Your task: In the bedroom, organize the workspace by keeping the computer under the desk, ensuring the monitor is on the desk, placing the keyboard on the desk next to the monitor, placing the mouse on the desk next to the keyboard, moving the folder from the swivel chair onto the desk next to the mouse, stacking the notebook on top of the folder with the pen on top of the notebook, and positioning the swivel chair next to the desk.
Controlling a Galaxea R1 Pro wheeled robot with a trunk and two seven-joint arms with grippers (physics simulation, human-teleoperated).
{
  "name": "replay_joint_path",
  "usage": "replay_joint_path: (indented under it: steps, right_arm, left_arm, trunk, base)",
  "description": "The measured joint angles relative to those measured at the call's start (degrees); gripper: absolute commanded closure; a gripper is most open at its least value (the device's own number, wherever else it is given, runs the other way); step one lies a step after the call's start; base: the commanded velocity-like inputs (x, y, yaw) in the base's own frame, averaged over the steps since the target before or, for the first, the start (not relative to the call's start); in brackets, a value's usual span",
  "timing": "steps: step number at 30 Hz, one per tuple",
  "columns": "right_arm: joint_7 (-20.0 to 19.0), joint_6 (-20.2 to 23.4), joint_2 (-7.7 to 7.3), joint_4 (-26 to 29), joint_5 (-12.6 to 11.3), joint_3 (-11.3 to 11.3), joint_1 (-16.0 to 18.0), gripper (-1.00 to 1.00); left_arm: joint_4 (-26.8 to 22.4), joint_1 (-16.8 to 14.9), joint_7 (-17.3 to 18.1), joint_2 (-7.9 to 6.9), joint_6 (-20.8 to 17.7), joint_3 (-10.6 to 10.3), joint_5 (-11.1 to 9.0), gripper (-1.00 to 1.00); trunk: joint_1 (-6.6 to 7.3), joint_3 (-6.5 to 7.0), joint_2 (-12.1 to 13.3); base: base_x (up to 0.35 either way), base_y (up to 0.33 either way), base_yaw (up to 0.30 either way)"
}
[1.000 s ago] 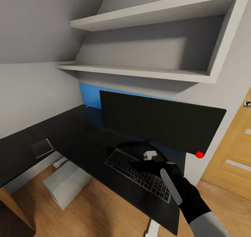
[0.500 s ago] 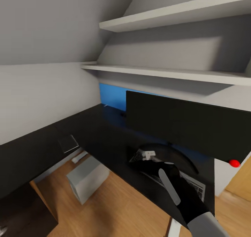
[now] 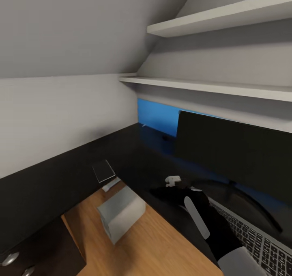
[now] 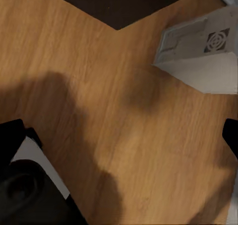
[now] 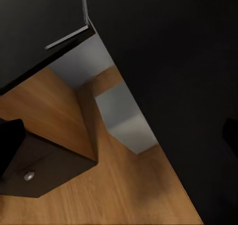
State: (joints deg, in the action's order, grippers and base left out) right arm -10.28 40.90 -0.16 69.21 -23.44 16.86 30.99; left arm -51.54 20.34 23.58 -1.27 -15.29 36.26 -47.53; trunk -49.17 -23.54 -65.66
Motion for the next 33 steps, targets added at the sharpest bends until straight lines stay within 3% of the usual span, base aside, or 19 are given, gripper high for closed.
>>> replay_joint_path:
  steps: [9, 11, 14, 19, 27, 33]
  right_arm:
    - [0.01, -0.01, 0.00, -0.05, 0.01, 0.01, 0.00, -1.00]
    - [0.01, -0.02, 0.00, -0.06, 0.02, 0.00, 0.00, -1.00]
    - [0.02, -0.06, 0.05, -0.08, -0.01, 0.07, -0.05, -1.00]
    - [0.02, -0.10, 0.04, -0.10, -0.02, 0.76, -0.04, -1.00]
    - [0.10, -0.17, 0.08, -0.13, 0.04, 1.57, -0.16, -1.00]
    - [0.80, -0.18, 0.08, -0.20, 0.01, 2.02, -0.18, -1.00]
  left_arm:
    - [12.04, 0.54, 0.77, 1.03, 11.25, -0.18, 6.35, -1.00]
    - [14.37, 0.55, 1.16, 1.29, 13.03, -0.11, 6.65, -1.00]
    - [19.19, 0.58, 4.72, 1.70, 16.99, -0.07, 6.79, -1.00]
    - [22.97, 0.58, 8.45, 1.86, 19.68, 0.05, 6.82, -1.00]
    - [27.94, 0.57, 10.29, 1.94, 23.45, 0.17, 6.74, -1.00]
    - [29.17, 0.57, 10.43, 1.98, 24.19, 0.20, 6.76, -1.00]
  trunk:
    - [0.00, 0.21, 0.00]
    - [0.00, 0.23, 0.00]
    - [0.00, 0.24, 0.00]
    - [0.01, 0.25, 0.00]
    - [0.01, 0.25, 0.00]
    - [0.01, 0.25, 0.00]
  base:
    - [0.269, 0.189, 0.233]
    - [0.302, 0.147, 0.223]
    - [0.310, 0.133, 0.132]
    - [0.320, 0.107, 0.051]
    - [0.336, 0.031, 0.011]
    - [0.341, 0.003, 0.001]
